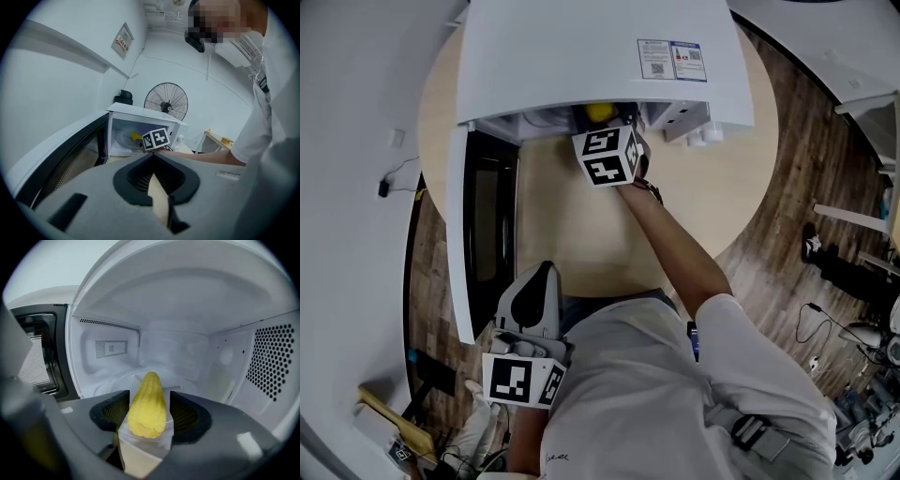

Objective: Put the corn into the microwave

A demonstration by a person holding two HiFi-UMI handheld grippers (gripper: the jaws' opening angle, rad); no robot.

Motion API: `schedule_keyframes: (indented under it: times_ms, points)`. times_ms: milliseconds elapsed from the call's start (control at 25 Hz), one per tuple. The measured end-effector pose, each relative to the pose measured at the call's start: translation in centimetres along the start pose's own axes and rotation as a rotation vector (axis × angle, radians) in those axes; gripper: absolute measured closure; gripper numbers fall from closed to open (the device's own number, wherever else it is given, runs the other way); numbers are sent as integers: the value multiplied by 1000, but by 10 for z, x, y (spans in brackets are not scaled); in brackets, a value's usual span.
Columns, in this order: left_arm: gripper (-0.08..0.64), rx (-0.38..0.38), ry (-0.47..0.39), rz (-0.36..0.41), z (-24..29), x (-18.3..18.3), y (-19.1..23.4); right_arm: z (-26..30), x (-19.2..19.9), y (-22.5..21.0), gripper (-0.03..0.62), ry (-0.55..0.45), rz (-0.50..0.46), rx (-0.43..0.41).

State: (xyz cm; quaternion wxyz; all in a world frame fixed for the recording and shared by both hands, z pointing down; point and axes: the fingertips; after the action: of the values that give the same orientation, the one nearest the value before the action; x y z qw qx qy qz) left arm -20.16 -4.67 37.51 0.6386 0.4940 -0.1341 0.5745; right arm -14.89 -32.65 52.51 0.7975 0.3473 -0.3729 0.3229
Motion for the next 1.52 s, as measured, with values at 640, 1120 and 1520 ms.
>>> schedule_keyframes:
  times_ms: [640, 1120, 1520]
  points:
    - [569, 11, -8, 14, -1, 5, -22, -25, -5, 2, 341, -29, 31, -33]
    - [569, 10, -39, 26, -5, 1, -33, -47, -10, 4, 350, -41, 77, -95]
    - [569, 13, -69, 30, -10, 4, -45, -70, -17, 0, 370, -69, 96, -117]
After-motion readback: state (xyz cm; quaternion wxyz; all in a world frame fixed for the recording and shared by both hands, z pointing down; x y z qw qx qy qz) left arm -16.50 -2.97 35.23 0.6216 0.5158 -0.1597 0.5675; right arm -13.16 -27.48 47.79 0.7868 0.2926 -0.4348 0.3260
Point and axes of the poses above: the fingertips, and each gripper's own axes: z forward along the fingers, y to its left, x out of its underside, and after that the axes turned 14 degrees about -z, right-handed
